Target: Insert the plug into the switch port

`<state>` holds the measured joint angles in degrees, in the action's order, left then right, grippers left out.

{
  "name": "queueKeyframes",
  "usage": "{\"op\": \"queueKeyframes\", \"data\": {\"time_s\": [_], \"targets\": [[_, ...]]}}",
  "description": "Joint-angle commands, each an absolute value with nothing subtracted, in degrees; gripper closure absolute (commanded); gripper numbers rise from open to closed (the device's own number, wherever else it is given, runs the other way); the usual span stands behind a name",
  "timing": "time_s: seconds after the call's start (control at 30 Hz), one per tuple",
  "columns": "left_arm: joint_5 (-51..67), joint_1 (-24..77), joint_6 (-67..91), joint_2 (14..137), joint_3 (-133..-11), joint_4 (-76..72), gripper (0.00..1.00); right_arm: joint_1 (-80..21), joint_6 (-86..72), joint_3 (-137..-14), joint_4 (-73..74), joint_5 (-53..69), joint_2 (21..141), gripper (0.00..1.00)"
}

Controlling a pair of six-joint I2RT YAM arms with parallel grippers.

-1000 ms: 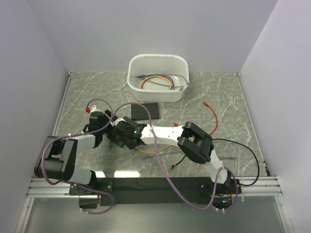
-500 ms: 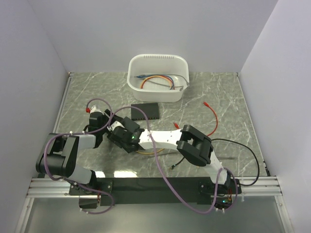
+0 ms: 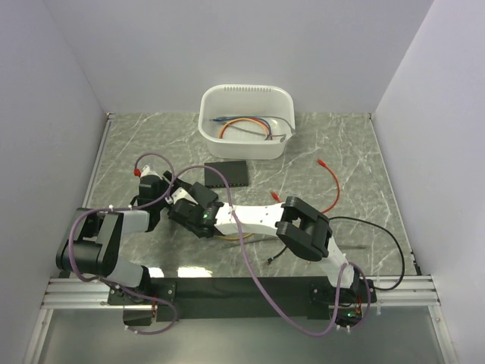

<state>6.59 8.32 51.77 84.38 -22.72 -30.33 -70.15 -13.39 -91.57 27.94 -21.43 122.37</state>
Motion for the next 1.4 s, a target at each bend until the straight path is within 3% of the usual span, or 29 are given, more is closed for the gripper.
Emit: {"op": "queueKeyframes", "data": {"time_s": [0.0, 0.3, 0.73, 1.13, 1.37], "targets": [[10.81, 9.32, 52.12, 86.22, -20.39, -23.99, 0.32, -69.52, -13.36, -95.80, 21.71, -25.75, 121.02, 1.00], [12.91, 9.40, 52.38, 86.57, -19.34, -25.83, 0.33, -69.61, -9.32, -94.13, 16.97, -28.02, 122.08, 1.00], [16.87, 10.37, 53.79, 87.80, -16.44, -29.97, 0.33, -69.70, -7.12, -76.74, -14.56, -30.32, 114.61, 1.00], [17.67, 12.30, 54.84, 90.17, -12.39, -35.07, 0.33, -69.52, -4.93, -74.53, -28.81, -24.18, 113.91, 1.00], [17.49, 14.32, 55.46, 91.67, -10.81, -37.97, 0.33, -69.61, -2.81, -79.36, -30.94, -17.59, 116.36, 1.00]]}}
